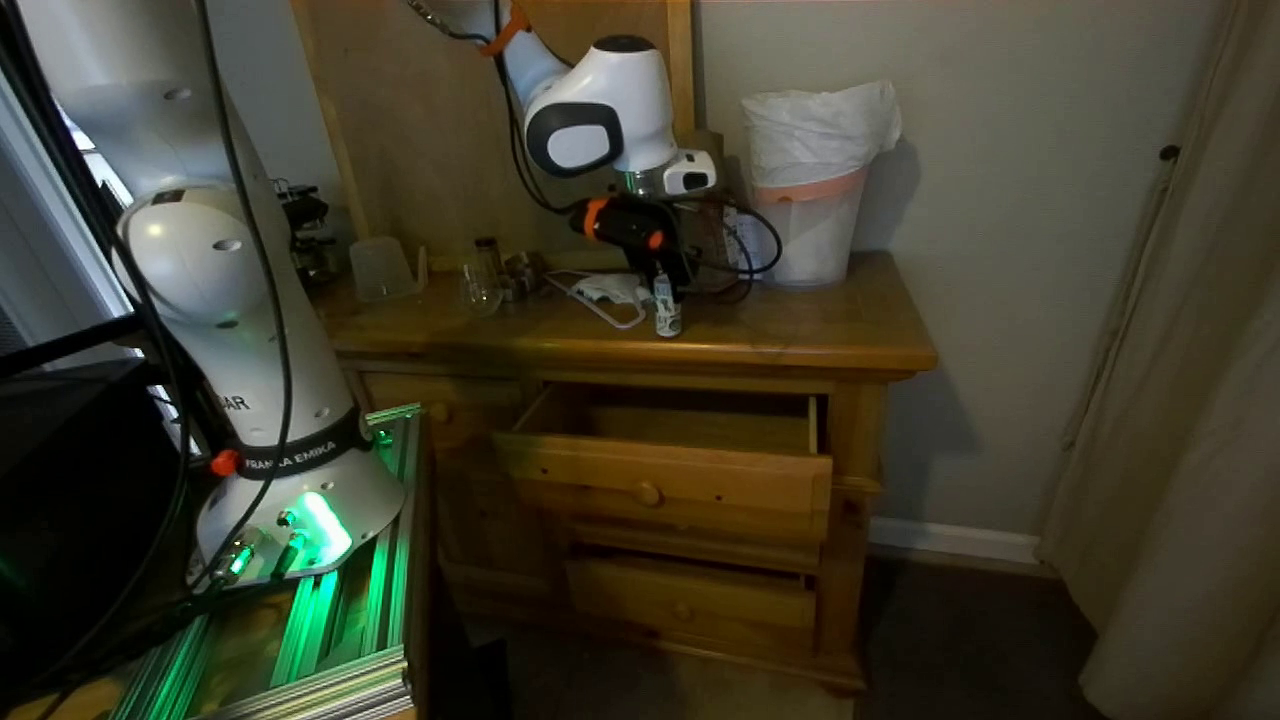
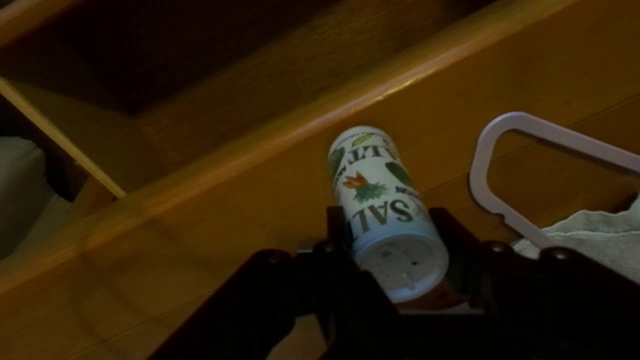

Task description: Put the object in the open drawer and close the drawer

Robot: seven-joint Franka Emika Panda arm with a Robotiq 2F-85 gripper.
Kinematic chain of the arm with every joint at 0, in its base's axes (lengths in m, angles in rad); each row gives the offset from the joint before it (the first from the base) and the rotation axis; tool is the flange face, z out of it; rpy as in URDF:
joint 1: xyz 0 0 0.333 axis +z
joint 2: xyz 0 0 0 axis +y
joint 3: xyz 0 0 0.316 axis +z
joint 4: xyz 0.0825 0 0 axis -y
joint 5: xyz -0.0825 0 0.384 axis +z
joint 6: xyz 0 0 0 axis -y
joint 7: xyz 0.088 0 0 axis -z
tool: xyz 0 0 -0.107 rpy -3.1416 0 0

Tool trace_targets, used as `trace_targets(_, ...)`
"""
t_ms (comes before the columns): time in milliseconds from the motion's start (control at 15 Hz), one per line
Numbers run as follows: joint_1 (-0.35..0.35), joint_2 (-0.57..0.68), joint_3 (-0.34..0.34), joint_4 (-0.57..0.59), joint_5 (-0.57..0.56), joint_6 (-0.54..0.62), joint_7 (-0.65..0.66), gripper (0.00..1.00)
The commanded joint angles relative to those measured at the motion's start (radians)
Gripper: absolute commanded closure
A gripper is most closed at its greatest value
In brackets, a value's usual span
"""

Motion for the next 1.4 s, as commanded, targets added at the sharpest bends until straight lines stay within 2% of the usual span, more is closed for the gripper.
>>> trace_targets(0,-0.035,-0.120,-0.002,-0.028,-0.082,-0.056,0.065,0.80)
trace_targets(200,-0.060,-0.243,-0.026,-0.048,-0.206,-0.120,0.160,0.80)
trace_targets(333,-0.070,-0.307,-0.052,-0.051,-0.249,-0.175,0.195,0.80)
trace_targets(667,-0.021,-0.360,-0.174,-0.093,-0.156,-0.302,0.082,0.80)
trace_targets(800,0.007,-0.338,-0.210,-0.120,-0.082,-0.347,0.034,0.80)
trace_targets(867,0.027,-0.319,-0.231,-0.125,-0.012,-0.378,0.002,0.80)
trace_targets(933,-0.015,-0.331,-0.192,-0.105,-0.095,-0.346,0.055,0.55)
trace_targets(1067,-0.002,-0.319,-0.203,-0.127,-0.043,-0.363,0.023,0.55)
trace_targets(1333,0.001,-0.315,-0.204,-0.130,-0.034,-0.364,0.021,0.55)
